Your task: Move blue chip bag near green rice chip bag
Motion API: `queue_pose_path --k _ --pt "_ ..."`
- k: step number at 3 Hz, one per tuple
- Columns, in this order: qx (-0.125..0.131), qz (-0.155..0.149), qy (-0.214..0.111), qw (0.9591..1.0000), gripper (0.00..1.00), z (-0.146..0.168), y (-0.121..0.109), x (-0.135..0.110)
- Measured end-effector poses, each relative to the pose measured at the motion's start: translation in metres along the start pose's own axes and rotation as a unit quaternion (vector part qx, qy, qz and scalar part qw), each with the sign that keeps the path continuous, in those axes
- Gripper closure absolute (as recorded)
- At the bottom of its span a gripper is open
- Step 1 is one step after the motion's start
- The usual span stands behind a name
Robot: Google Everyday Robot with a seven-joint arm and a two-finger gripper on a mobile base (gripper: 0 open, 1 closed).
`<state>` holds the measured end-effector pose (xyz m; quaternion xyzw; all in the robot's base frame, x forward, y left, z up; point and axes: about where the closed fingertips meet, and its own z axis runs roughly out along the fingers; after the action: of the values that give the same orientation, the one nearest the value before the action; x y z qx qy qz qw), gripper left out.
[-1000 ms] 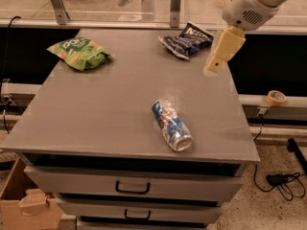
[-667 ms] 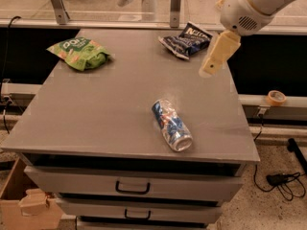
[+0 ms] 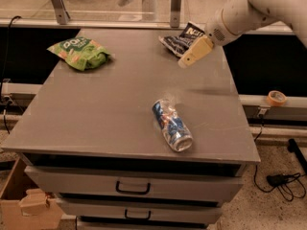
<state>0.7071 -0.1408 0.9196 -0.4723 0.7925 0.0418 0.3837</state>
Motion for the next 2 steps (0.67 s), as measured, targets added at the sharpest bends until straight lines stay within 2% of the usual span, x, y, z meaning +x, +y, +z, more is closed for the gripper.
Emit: queue_pose_path --k 1,2 --pt "-0.003 0.075 -0.037 0.9965 0.0 0.053 -0.035 -0.001" --pt "-0.004 0.123 -0.061 0.9905 0.0 0.084 -0.054 -0.005"
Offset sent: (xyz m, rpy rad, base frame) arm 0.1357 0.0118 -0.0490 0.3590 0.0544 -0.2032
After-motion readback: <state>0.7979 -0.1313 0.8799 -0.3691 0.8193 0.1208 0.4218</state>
